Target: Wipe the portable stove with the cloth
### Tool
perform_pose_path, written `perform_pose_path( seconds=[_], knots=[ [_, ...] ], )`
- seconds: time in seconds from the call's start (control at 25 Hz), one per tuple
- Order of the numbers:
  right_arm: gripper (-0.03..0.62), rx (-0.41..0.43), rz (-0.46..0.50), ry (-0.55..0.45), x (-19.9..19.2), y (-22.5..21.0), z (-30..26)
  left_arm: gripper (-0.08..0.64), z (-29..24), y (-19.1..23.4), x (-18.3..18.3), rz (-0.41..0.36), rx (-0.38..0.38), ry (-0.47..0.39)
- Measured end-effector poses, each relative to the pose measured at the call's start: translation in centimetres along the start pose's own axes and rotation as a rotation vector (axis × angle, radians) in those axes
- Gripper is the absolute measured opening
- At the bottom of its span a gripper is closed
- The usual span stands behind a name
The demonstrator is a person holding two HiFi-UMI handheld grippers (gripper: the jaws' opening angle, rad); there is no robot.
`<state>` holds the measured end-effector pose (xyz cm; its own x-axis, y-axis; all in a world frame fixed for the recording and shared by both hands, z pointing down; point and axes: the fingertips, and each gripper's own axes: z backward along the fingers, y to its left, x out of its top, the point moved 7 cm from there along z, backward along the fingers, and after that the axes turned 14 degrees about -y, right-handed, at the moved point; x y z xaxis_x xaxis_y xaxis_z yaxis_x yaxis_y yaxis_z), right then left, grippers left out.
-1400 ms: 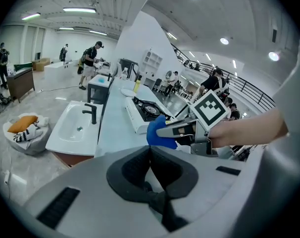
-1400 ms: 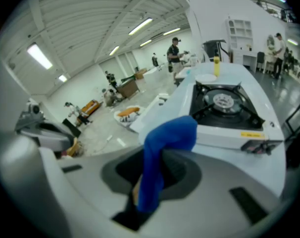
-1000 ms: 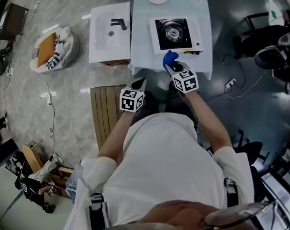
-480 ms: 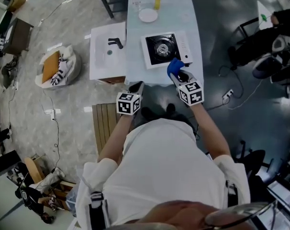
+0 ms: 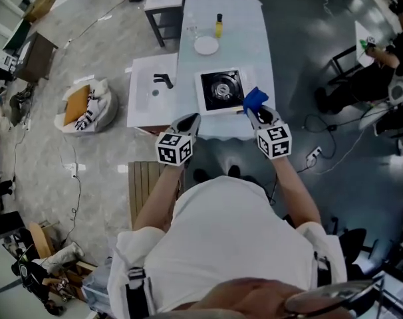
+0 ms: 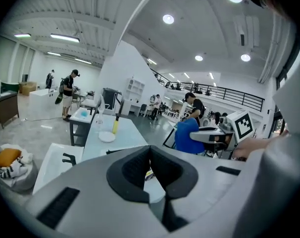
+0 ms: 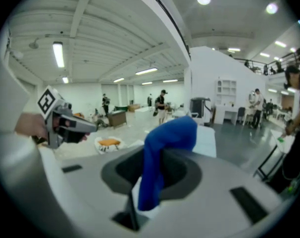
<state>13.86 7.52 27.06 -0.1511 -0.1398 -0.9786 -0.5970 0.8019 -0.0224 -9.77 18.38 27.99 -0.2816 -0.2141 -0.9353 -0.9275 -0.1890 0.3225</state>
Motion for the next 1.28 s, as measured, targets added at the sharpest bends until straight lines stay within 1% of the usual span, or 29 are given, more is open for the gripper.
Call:
perform_pose_path(
  seconds=[0.12,0.36,0.76,0.96,1.28],
  knots=[
    [0.091,-0.018,0.045,-0.054,2.1,-1.0,0.8,0.032,-0.3,0.0,1.7,-0.010,0.012,-0.042],
    [0.091,-0.050,0.064,-0.144,4.4,-2.2,2.4,0.032,0.1,-0.3,3.7,-0.079,0.015,-0.097],
    [0.091,-0.068,0.047,-0.167,5.0,-3.5,2.4,0.032,-0.6,-0.4,4.8,-0.114,0.034,-0.117],
    [0.091,-0.055,0.068,-0.165,5.1,-3.4,2.2,0.032,-0.8,-0.3,5.3,-0.115,0.033,-0.121],
    [0.091,-0.046,0.071,-0.177,5.3,-3.2,2.2,0.032,-1.2,-0.1,4.9,-0.109,0.029,-0.125]
  ],
)
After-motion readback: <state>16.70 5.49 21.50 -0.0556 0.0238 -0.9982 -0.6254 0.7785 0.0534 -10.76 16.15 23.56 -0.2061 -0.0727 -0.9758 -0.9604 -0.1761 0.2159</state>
